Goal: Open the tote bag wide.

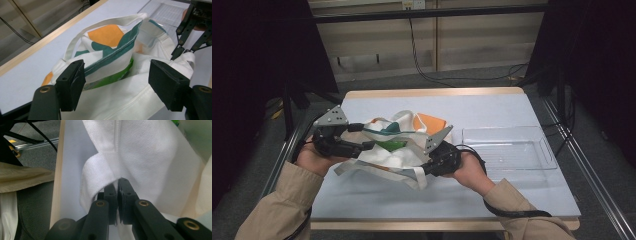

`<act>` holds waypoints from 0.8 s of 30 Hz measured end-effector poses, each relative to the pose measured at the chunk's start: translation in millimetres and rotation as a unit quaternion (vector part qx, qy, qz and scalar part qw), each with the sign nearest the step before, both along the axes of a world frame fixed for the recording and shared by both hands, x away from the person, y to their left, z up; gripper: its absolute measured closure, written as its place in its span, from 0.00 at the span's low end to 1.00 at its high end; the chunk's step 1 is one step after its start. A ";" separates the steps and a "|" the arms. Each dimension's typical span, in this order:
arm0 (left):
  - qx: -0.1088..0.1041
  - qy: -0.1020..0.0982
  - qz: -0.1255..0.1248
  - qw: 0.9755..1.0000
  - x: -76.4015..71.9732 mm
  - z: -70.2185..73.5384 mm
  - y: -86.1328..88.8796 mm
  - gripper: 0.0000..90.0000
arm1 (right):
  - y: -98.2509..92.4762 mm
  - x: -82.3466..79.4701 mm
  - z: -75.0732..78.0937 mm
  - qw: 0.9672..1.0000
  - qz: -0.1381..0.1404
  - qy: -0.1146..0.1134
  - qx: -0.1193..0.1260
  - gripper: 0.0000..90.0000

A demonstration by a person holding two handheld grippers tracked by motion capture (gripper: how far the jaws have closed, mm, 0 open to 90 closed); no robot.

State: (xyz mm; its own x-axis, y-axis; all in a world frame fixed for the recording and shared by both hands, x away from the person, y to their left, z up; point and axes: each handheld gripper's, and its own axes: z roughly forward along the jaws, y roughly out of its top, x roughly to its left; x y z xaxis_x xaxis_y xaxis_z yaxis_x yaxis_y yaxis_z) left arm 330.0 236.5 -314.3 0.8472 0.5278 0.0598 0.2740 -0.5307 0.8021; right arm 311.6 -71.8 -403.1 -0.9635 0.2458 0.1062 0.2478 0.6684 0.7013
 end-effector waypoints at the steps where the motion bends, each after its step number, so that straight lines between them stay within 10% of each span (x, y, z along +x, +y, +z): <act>1: 0.002 -0.003 -0.002 1.000 0.9 0.5 1.0 0.31 | -0.2 0.1 0.0 1.000 0.000 0.000 0.001 0.96; 24: 0.010 -0.004 0.025 1.000 26.5 -6.1 3.5 0.23 | -2.4 0.3 0.0 1.000 0.008 0.006 -0.001 0.96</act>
